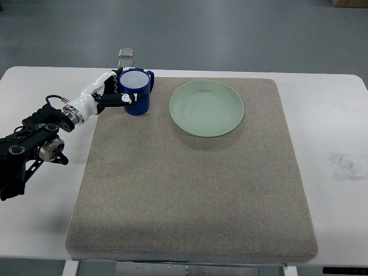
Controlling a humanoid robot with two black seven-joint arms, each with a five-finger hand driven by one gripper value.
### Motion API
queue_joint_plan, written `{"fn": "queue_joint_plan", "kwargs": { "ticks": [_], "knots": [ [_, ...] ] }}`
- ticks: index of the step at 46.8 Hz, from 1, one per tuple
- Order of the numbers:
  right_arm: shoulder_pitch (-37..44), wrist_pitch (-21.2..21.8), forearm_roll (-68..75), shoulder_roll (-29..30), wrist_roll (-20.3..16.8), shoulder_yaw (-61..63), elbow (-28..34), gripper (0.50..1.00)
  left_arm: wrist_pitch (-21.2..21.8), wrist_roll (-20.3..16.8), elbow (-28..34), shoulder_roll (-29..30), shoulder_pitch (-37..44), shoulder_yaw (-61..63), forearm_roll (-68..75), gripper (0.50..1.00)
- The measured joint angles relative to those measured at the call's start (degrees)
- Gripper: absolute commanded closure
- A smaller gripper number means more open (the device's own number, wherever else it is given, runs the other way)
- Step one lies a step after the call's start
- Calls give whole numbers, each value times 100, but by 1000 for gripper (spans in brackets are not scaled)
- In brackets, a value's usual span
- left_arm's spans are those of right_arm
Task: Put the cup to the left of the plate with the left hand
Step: 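Lower the mug onto the mat beside the plate and open the left hand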
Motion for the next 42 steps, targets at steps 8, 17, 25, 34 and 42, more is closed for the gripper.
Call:
{"fn": "queue_joint_plan", "kwargs": {
  "ticks": [8, 17, 25, 34, 42],
  "knots": [
    [-2, 0, 0, 0, 0, 0, 0, 568, 96, -194, 195, -27, 11, 20, -105, 814],
    [-4, 0, 1, 0, 0, 0, 0, 568, 122, -485, 403, -54, 67, 93, -67, 814],
    [-3, 0, 1, 0, 0, 0, 0, 568, 122, -558, 428, -87, 156, 96, -22, 804],
    [-5, 0, 1, 0, 0, 0, 0, 568, 169, -560, 433, -97, 160, 96, -63, 733],
    [-4, 0, 3, 0, 0, 0, 0, 568, 350, -552, 427, -159, 161, 103, -51, 671]
  ]
}}
